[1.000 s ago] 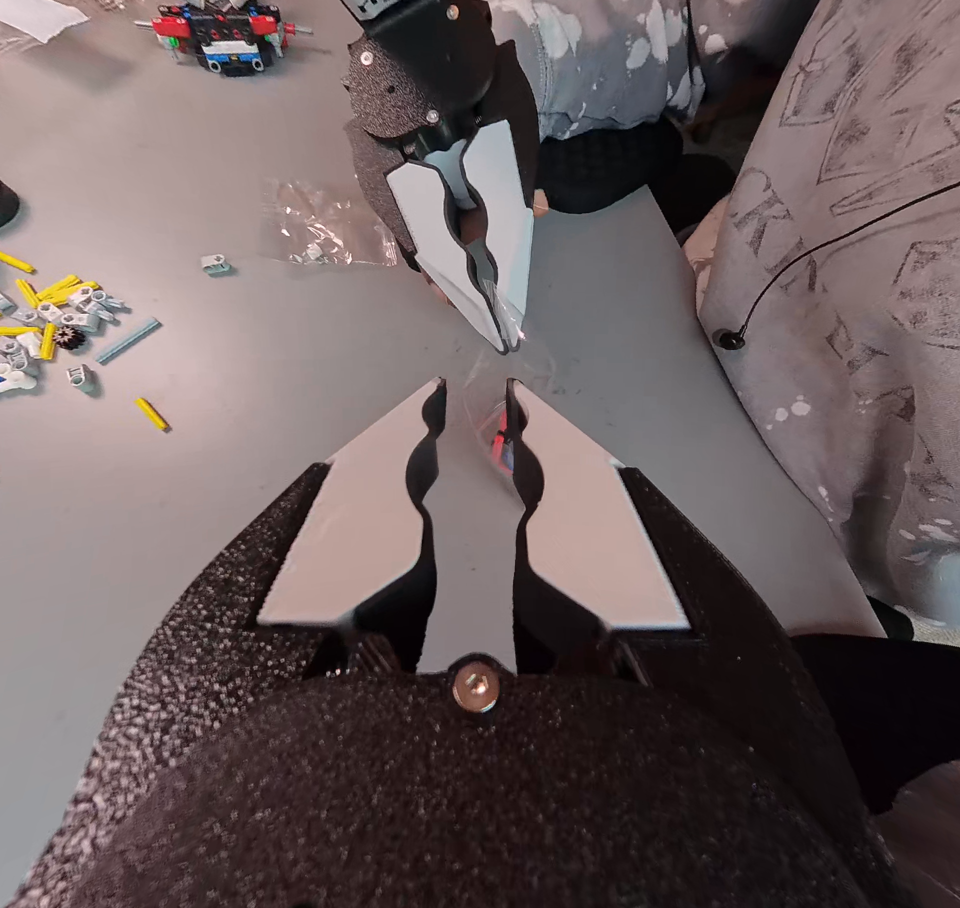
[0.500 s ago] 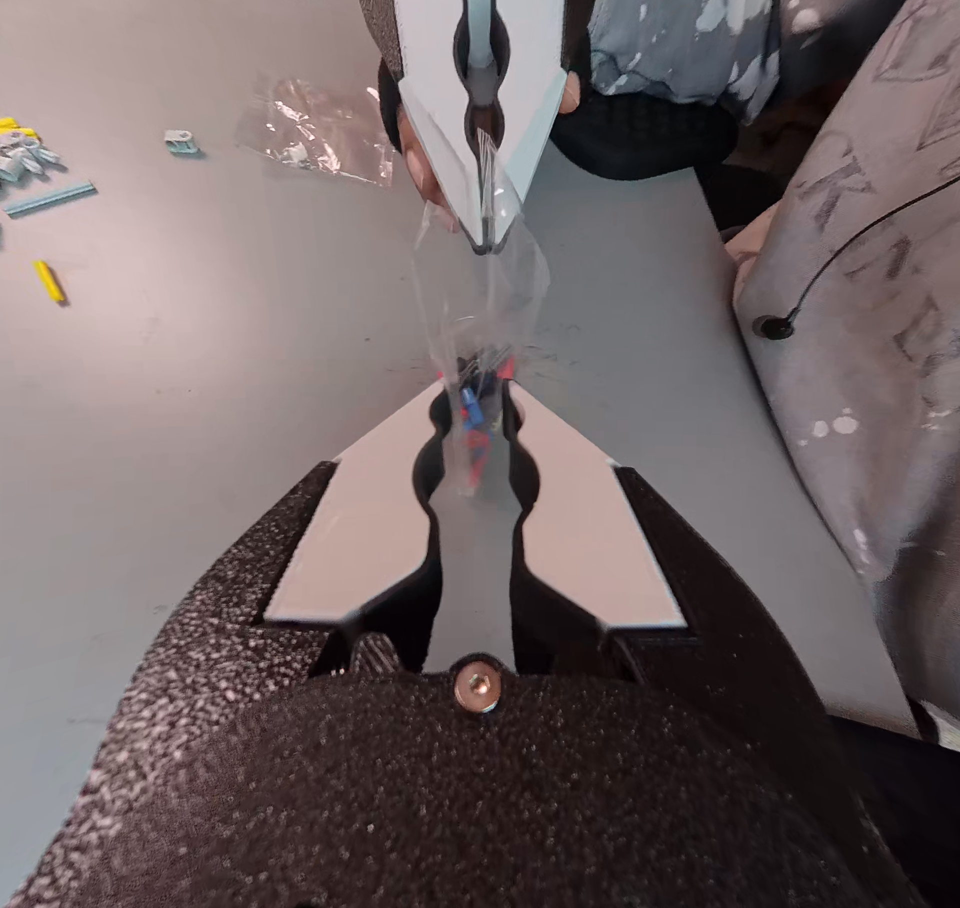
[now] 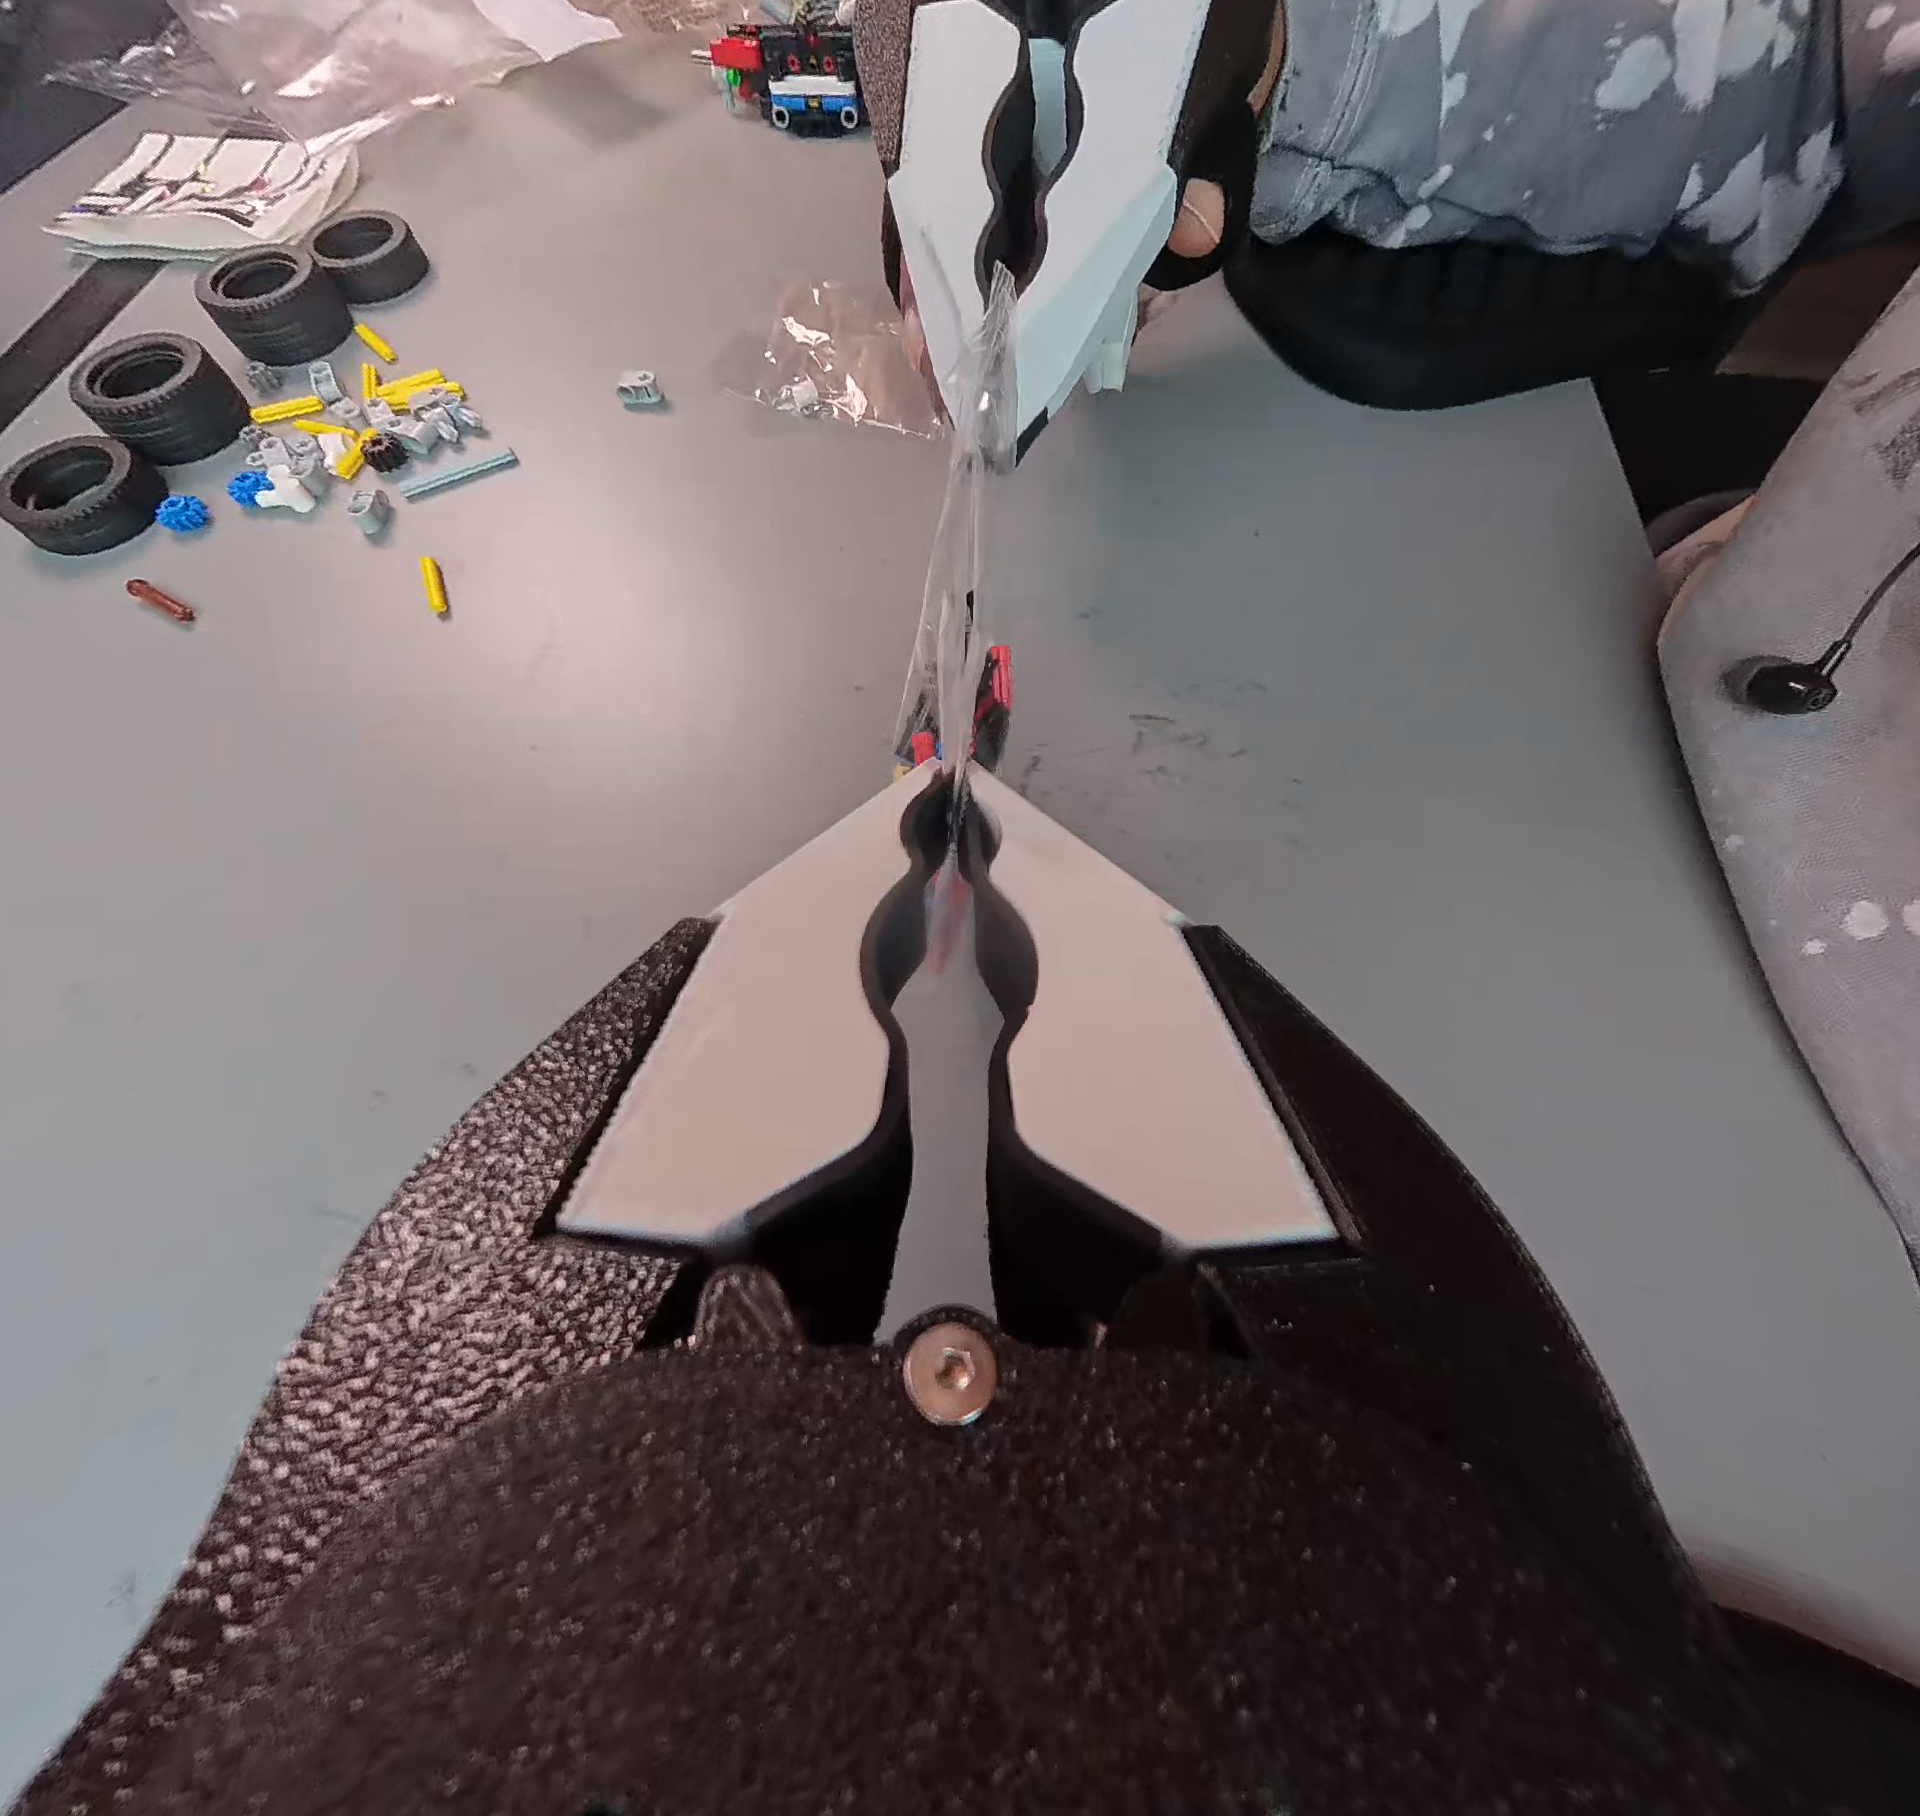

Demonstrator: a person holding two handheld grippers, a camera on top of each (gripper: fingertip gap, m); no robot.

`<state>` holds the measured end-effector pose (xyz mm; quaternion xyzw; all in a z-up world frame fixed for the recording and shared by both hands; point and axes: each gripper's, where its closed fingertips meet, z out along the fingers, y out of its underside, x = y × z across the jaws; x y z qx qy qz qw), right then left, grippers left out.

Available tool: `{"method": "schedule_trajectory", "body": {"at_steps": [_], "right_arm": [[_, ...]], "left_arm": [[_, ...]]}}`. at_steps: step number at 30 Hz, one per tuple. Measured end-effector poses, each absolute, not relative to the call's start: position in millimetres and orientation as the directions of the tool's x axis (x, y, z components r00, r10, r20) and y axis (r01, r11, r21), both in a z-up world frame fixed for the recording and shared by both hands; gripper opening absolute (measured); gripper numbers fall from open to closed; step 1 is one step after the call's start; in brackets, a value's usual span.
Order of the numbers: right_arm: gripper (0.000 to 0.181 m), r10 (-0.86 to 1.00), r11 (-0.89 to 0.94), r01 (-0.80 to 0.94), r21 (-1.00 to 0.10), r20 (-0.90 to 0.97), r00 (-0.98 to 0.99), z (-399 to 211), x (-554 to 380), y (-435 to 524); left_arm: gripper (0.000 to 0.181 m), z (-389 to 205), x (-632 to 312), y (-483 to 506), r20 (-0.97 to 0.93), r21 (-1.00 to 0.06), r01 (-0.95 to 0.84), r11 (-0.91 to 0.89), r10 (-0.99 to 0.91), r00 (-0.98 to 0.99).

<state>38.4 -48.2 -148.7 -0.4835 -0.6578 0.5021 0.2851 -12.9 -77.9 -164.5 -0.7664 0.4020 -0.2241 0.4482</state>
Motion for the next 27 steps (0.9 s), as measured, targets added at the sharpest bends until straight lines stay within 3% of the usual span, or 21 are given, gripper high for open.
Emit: {"method": "schedule_trajectory", "body": {"at_steps": [1,4,6,7,9,10,13,17,23,27], "right_arm": [[0.008,0.923,0.043,0.352,-0.935,-0.098,-0.373,-151.5,38.5,-48.6],[0.046,0.919,0.100,0.384,-0.918,-0.063,-0.389,-165.9,34.5,-56.1],[0.049,0.911,0.156,0.400,-0.903,-0.025,-0.412,-173.7,31.3,-64.2],[0.040,0.907,0.180,0.380,-0.907,0.004,-0.421,-171.9,29.6,-67.0],[0.003,0.908,0.192,0.338,-0.921,0.036,-0.417,-164.3,29.9,-65.4],[0.000,0.910,0.180,0.335,-0.925,0.027,-0.414,-161.8,31.8,-62.3],[0.000,0.904,0.086,0.312,-0.946,-0.058,-0.424,-151.4,35.2,-59.7],[0.000,0.911,0.130,0.349,-0.928,-0.027,-0.412,-163.6,36.2,-56.7],[0.000,0.914,0.159,0.358,-0.920,0.001,-0.406,-167.4,38.1,-52.3],[0.000,0.894,0.212,0.330,-0.920,0.046,-0.446,-167.5,39.1,-60.2]], "left_arm": [[0.000,-164.9,-13.2,-78.2,-0.012,-0.871,-0.407,-0.273,-0.818,0.575],[0.000,-161.3,-7.5,-79.5,0.015,-0.892,-0.368,-0.263,-0.830,0.558],[0.000,-160.5,-1.3,-80.3,0.014,-0.894,-0.368,-0.255,-0.838,0.545],[0.000,-161.6,1.0,-80.6,0.008,-0.892,-0.377,-0.251,-0.840,0.542],[0.000,-164.2,0.6,-81.9,-0.005,-0.883,-0.399,-0.248,-0.844,0.537],[0.001,-162.0,-1.3,-82.7,-0.004,-0.888,-0.391,-0.243,-0.845,0.535],[0.000,-152.8,-3.3,-85.7,0.041,-0.908,-0.337,-0.251,-0.852,0.522],[0.001,-161.6,-1.6,-85.8,0.054,-0.895,-0.352,-0.273,-0.851,0.523],[0.043,-170.7,-0.5,-83.9,0.046,-0.878,-0.380,-0.290,-0.842,0.537],[0.049,-183.7,5.7,-79.1,-0.007,-0.850,-0.445,-0.283,-0.837,0.547]]}}
